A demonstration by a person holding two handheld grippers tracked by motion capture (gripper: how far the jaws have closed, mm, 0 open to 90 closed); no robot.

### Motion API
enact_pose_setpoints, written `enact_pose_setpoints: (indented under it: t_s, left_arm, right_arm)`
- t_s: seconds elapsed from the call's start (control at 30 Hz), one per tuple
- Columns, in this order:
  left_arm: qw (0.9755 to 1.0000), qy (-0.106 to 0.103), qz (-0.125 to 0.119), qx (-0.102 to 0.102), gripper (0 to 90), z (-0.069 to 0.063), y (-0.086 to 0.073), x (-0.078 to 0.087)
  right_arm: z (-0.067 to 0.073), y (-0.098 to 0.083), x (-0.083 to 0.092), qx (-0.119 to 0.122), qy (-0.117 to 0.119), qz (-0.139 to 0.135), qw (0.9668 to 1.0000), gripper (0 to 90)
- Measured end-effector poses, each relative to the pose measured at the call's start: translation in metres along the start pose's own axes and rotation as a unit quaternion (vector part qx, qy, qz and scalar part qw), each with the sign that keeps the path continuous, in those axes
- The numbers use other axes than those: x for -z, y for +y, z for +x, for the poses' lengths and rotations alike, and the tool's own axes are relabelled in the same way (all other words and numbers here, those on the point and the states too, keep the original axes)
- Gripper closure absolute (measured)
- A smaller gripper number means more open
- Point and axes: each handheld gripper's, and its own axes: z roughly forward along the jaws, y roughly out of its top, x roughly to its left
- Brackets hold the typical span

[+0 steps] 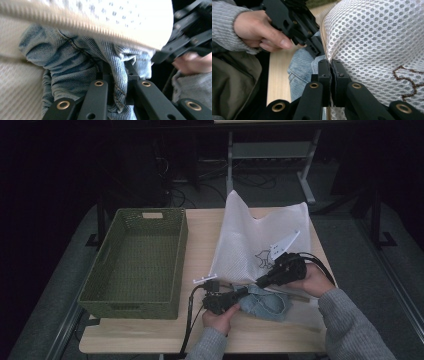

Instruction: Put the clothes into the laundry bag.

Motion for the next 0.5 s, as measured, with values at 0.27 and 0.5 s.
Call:
enact_pose_setpoints:
  t_s: [0.27,0.5]
  left_arm:
    - [0.9983,0.041,0.028,-0.028,46.0,-0.003,-0.013,0.014]
    - [0.9960,0.065,0.053,-0.032,42.5,-0.003,-0.018,0.025]
  right_arm:
    - [-0.003,-0.004,-0.008,-0.004,-0.013,0.010,0.9999,85.8]
    - [-0.003,0.000,-0.002,-0.007,-0.027,0.000,0.9996,85.6]
